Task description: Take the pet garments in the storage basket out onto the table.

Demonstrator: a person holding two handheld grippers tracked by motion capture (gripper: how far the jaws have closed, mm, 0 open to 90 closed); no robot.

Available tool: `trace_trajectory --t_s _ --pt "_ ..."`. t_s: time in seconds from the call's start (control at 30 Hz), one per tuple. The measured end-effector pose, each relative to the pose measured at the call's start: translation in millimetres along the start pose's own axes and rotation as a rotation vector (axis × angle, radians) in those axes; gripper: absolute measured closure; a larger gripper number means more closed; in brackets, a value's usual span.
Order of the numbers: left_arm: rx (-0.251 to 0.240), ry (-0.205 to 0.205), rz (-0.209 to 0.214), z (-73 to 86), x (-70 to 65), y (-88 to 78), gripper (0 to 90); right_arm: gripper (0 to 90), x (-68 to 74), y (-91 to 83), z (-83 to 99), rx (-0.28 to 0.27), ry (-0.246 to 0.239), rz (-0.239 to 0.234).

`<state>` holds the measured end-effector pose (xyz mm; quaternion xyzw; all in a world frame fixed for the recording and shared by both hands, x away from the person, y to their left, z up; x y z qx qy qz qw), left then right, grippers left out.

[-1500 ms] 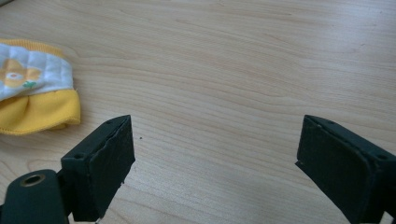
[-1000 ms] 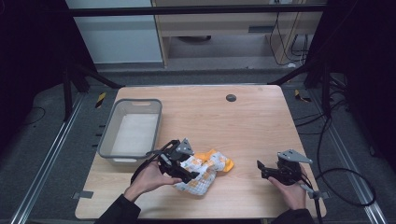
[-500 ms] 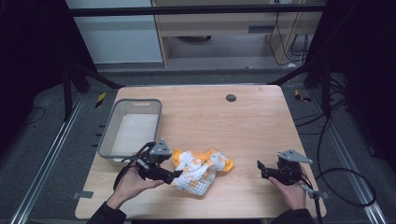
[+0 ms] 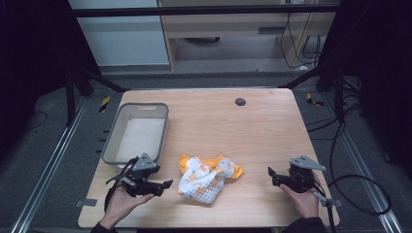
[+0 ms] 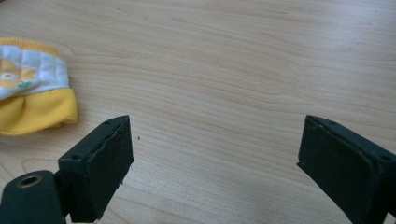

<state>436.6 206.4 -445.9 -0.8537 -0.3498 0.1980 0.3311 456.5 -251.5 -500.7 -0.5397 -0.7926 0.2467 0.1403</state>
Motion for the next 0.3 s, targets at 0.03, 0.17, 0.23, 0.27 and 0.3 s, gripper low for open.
trace_trajectory --t_s 0.03,0.17,0.23,0.27,0.3 --pt "-0.003 -0.01 -0.004 3.3 1.2 -1.0 29.1 10.1 0.0 0.0 0.0 0.0 0.0 0.0" --pt "-0.019 -0.039 -0.016 11.6 5.1 -5.0 32.1 10.1 0.3 0.1 0.0 0.001 -0.002 -0.001" --pt "-0.022 -0.048 -0.025 14.8 7.5 -8.1 33.6 10.1 0.2 0.0 -0.1 -0.001 -0.004 0.001" --pt "-0.038 -0.053 -0.041 19.6 10.3 -12.2 36.7 10.1 0.6 -0.3 -0.3 -0.001 -0.001 0.0" --pt "-0.038 -0.053 -0.041 19.6 10.3 -12.2 39.4 10.1 0.9 -0.6 -0.5 0.0 0.003 -0.003"
Point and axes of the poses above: each handheld gripper's, and its own axes: y roughly forward along the jaws, z roughly out of its underside, x roughly to its left, the point moved 3 cm from there along y, roughly forward along the jaws, and after that the axes turned 5 degrees about -y, right-handed, at the moved point
